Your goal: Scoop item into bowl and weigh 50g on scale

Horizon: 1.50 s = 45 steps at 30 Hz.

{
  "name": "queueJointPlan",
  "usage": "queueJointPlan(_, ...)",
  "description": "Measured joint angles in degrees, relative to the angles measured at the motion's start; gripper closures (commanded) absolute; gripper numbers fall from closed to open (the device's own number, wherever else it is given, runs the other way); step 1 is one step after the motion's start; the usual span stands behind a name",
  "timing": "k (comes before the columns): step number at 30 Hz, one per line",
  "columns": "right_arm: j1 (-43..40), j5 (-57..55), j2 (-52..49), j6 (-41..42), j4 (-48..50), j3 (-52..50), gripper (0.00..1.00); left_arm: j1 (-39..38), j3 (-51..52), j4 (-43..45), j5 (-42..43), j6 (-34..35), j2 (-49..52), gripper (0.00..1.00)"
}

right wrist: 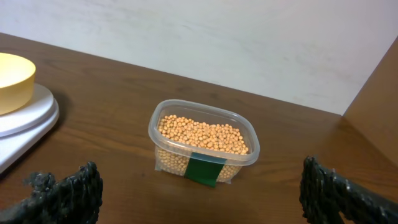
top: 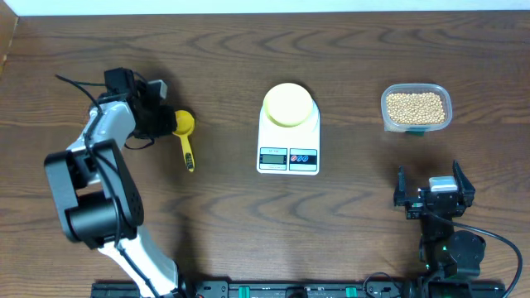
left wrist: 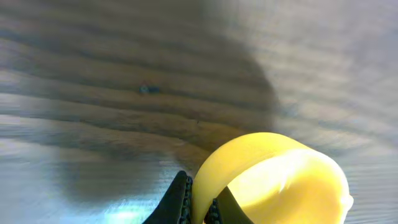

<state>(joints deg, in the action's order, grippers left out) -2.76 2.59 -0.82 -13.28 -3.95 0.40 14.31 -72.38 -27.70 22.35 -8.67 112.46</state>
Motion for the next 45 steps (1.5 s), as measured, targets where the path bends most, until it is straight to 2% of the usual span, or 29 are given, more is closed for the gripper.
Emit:
queueJointPlan(10, 0.0, 0.0, 0.0, 0.0, 0.0, 0.0, 0.01, -1.4, 0.2, 1.3, 2.4, 19.8, -24.5, 0.92)
queueJointPlan(16, 0.0, 0.0, 0.0, 0.0, 0.0, 0.0, 0.01, -6.8, 0.2, 2.8, 3.2, 25.2, -33.7, 0.92)
queueJointPlan(27, 0.0, 0.0, 0.0, 0.0, 0.0, 0.0, 0.01, -13.3, 0.2, 5.6, 3.3, 28.7, -34.9, 0.93)
queueJointPlan(36, 0.0, 0.0, 0.0, 0.0, 0.0, 0.0, 0.01, -14.8, 0.2, 6.6, 4.3, 30.2, -34.9, 0.92)
queueJointPlan(45, 0.0, 0.0, 0.0, 0.0, 0.0, 0.0, 0.01, -14.8, 0.2, 6.6, 5.4, 40.8, -34.9, 0.93)
